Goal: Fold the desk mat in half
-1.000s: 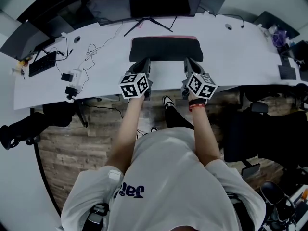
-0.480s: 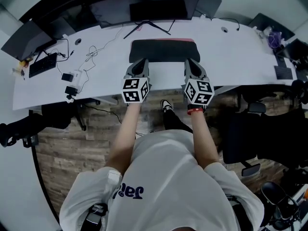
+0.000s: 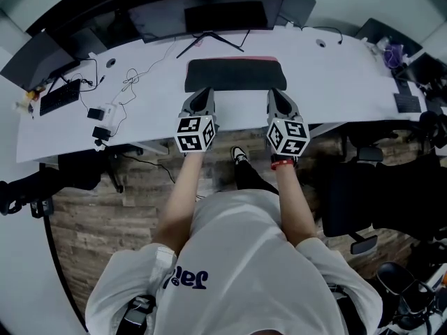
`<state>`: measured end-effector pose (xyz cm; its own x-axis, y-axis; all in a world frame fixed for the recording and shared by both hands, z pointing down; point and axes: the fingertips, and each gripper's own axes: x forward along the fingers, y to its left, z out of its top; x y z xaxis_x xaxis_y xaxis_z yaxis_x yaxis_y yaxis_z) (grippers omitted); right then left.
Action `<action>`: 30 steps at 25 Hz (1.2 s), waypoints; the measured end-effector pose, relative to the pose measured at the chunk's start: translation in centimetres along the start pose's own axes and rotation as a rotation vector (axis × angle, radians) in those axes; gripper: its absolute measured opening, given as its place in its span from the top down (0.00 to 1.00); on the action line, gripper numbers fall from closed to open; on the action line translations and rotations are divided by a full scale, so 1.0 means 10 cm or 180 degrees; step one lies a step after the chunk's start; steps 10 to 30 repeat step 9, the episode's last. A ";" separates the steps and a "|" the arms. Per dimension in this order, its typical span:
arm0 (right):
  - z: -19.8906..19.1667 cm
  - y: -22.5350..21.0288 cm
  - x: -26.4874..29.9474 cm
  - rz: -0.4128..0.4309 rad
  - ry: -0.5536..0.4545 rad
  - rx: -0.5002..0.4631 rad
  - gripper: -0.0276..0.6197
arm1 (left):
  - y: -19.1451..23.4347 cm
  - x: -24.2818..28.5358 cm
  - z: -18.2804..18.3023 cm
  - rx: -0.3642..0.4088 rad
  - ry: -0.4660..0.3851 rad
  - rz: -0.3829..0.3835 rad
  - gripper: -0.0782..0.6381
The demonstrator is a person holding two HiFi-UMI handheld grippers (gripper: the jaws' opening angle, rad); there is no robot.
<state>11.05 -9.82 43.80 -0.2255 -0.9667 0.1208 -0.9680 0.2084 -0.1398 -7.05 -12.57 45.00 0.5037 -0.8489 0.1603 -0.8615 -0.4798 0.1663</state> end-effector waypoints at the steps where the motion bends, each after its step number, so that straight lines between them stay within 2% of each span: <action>1: -0.01 0.01 0.02 0.0014 0.0011 -0.0010 0.94 | 0.01 0.00 0.00 0.0002 -0.0009 0.0008 0.86; 5: -0.07 0.05 0.10 0.0050 0.0091 0.0003 0.94 | 0.06 0.03 0.01 0.0017 0.0010 0.0011 0.86; 9: -0.19 -0.04 0.13 -0.0029 0.0199 0.0056 0.94 | 0.03 0.15 -0.09 -0.0040 0.0095 -0.0077 0.86; 30: -0.19 -0.04 0.13 -0.0029 0.0199 0.0056 0.94 | 0.03 0.15 -0.09 -0.0040 0.0095 -0.0077 0.86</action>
